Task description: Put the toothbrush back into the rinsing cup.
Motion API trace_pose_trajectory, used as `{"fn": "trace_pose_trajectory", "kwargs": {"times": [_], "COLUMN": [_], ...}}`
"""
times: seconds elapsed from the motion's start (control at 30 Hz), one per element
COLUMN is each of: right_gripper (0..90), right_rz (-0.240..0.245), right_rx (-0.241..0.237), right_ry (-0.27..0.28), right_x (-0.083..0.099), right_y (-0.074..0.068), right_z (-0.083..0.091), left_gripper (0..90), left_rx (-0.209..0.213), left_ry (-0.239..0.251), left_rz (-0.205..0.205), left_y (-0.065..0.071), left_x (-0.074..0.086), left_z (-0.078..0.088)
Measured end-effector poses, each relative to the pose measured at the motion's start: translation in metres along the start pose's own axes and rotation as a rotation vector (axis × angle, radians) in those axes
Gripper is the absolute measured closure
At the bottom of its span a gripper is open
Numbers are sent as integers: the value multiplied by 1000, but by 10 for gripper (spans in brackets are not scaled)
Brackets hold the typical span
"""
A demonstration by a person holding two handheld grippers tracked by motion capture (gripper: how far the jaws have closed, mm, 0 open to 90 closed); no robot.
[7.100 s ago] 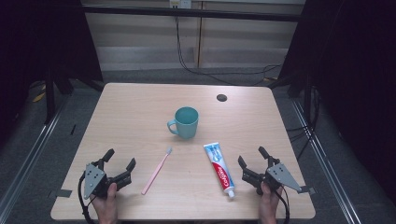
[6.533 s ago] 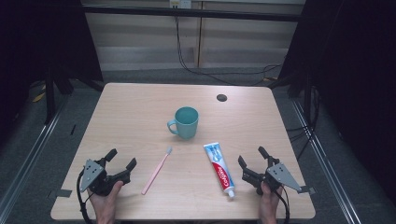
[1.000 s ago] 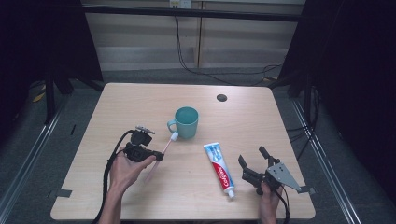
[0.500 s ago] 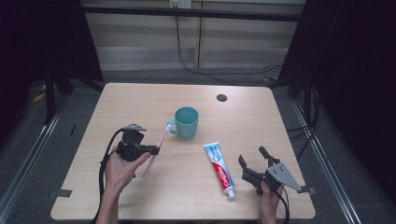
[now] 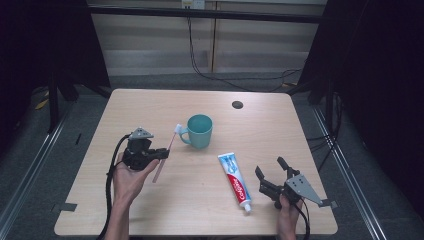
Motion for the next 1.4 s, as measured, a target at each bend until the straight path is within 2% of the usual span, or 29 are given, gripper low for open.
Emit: {"fn": "trace_pose_trajectory", "kwargs": {"times": [0.1, 0.17, 0.27, 0.4, 0.47, 0.67, 0.8, 0.97, 1.13, 1.4], "right_gripper": [143, 143, 143, 143, 143, 143, 143, 143, 143, 143], "right_rz": [1, 1, 3, 3, 2, 3, 2, 1, 2, 2], "right_rx": [0, 0, 1, 1, 1, 1, -1, 0, -1, -1], "right_ry": [0, 0, 1, 1, 1, 1, 0, 0, 0, 0], "right_x": [0, 0, 0, 0, 0, 0, 0, 0, 0, 0], "right_y": [0, 0, 0, 0, 0, 0, 0, 0, 0, 0], "right_z": [0, 0, 0, 0, 0, 0, 0, 0, 0, 0], "left_gripper": [842, 842, 842, 841, 842, 842, 842, 842, 842, 842], "left_rx": [-4, -10, -34, -56, -52, -53, -78, -88, -72, -74], "left_ry": [37, 59, 124, 175, 205, 296, 324, 356, 392, 405], "left_rz": [4, -8, -33, -29, -42, -44, -45, -34, -27, -36], "left_y": [0, 0, 3, 3, 3, 3, 3, 3, 1, 0], "left_x": [-3, -5, -9, -12, -14, -21, -28, -35, -41, -49], "left_z": [3, 4, 7, 9, 10, 14, 17, 20, 21, 19]}}
Point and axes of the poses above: each handheld gripper's, and its own axes: z roughly backward along the jaws, x roughly out of its underside, y roughly to its right, the point moved 4 cm from there along -z, roughly forward along the jaws, and after that the axes turned 8 degrees about -y, right-handed, at the moved point
